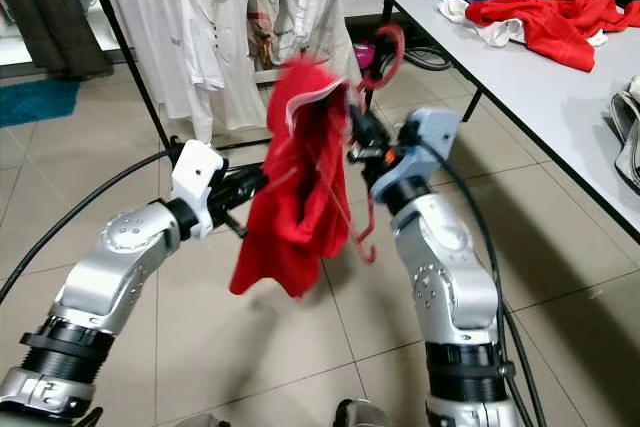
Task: Hang hanger
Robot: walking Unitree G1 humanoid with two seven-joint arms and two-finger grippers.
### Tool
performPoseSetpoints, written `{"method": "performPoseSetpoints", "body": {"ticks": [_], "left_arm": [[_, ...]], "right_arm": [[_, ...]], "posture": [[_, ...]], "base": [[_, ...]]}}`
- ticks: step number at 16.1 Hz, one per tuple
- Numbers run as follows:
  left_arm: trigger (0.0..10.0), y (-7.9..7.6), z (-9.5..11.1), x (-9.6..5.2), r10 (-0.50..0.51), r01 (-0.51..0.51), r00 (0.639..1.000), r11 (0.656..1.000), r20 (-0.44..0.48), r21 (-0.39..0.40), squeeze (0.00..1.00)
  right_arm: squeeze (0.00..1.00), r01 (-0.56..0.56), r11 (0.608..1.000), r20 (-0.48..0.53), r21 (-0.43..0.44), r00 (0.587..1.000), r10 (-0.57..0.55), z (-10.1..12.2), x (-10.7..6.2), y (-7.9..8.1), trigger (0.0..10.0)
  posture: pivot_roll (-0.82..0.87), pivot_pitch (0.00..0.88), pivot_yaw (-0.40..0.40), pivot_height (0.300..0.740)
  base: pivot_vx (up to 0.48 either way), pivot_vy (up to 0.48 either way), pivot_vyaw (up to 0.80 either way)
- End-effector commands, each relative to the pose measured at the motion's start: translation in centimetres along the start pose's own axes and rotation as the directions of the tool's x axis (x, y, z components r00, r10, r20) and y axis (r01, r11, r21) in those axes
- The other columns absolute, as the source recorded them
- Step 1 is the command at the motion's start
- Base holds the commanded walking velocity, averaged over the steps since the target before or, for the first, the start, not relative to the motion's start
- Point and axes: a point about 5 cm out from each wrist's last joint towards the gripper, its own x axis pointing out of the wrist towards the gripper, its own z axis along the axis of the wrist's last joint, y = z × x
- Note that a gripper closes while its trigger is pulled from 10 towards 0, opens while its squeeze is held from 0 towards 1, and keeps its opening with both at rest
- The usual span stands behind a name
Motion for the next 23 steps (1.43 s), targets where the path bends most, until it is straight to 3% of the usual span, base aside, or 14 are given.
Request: {"method": "performPoseSetpoints", "body": {"ticks": [1,3,5,7,8,9,13,15,19,20,21,23], "left_arm": [[10.0,-0.1,-0.8,-0.2,-0.030,0.029,0.999,1.000,-0.040,-0.003,1.00],[10.0,0.6,-1.0,-1.0,-0.047,0.048,0.997,0.999,-0.057,0.023,1.00],[10.0,1.0,-0.4,-2.5,-0.145,0.145,0.989,0.989,-0.020,0.017,1.00],[10.0,2.2,1.0,-3.7,-0.180,0.179,0.983,0.984,0.036,0.023,1.00],[10.0,3.9,3.0,-4.8,-0.198,0.195,0.976,0.980,0.086,0.049,1.00],[10.0,5.6,5.1,-5.7,-0.216,0.206,0.968,0.975,0.125,0.085,1.00],[10.0,8.2,9.0,-7.1,-0.363,0.342,0.928,0.919,0.080,0.197,1.00],[10.0,8.6,11.2,-6.9,-0.456,0.432,0.889,0.864,0.039,0.257,1.00],[10.0,8.4,12.1,-5.9,-0.554,0.544,0.830,0.779,-0.065,0.310,1.00],[10.0,8.4,12.2,-5.7,-0.576,0.573,0.811,0.749,-0.100,0.332,0.30],[10.0,8.3,12.3,-5.4,-0.604,0.610,0.786,0.719,-0.134,0.333,0.00],[10.0,8.5,12.0,-4.9,-0.623,0.654,0.754,0.679,-0.209,0.335,0.00]], "right_arm": [[0.00,-0.029,0.999,0.100,-0.026,0.994,0.031,1.9,0.3,0.4,10.0],[0.00,-0.047,0.998,0.106,-0.038,0.993,0.051,2.0,0.3,0.5,10.0],[0.00,-0.076,0.996,0.104,-0.053,0.991,0.081,2.1,0.3,0.6,10.0],[0.00,-0.114,0.991,0.094,-0.066,0.988,0.120,2.2,0.3,0.6,10.0],[0.00,-0.161,0.984,0.070,-0.073,0.984,0.166,2.2,0.3,0.5,10.0],[0.00,-0.232,0.967,0.023,-0.103,0.972,0.236,2.3,0.3,0.5,10.0],[0.00,-0.421,0.894,-0.084,-0.152,0.907,0.413,2.7,-0.1,0.7,10.0],[0.00,-0.534,0.829,-0.158,-0.166,0.844,0.512,2.8,-0.7,0.9,10.0],[0.00,-0.658,0.735,-0.231,-0.161,0.750,0.620,2.9,-1.3,1.6,10.0],[0.00,-0.690,0.707,-0.246,-0.155,0.720,0.649,2.9,-1.5,1.9,10.0],[0.00,-0.724,0.674,-0.262,-0.146,0.685,0.680,3.0,-1.7,2.3,10.0],[0.00,-0.771,0.623,-0.282,-0.131,0.632,0.722,3.0,-2.1,2.9,10.0]], "posture": [[-0.09,0.000,-0.002,0.740],[-0.08,0.000,-0.001,0.740],[-0.08,0.000,-0.002,0.740],[-0.07,0.000,-0.007,0.740],[-0.06,0.000,-0.012,0.740],[-0.06,0.000,-0.012,0.740],[-0.05,0.000,-0.006,0.740],[-0.05,0.000,-0.002,0.740],[-0.06,0.000,0.009,0.740],[-0.06,0.000,0.011,0.740],[-0.06,0.000,0.014,0.740],[-0.07,0.000,0.018,0.740]], "base": [[0.000,0.000,0.00],[0.000,0.000,0.00],[0.000,0.000,0.00],[0.000,0.000,0.00],[0.000,0.000,0.00],[0.000,0.000,0.00],[0.000,0.000,0.00],[0.000,0.000,0.00],[0.000,0.000,0.00],[0.000,0.000,0.00],[0.000,0.000,0.00],[0.000,0.000,0.00]]}}
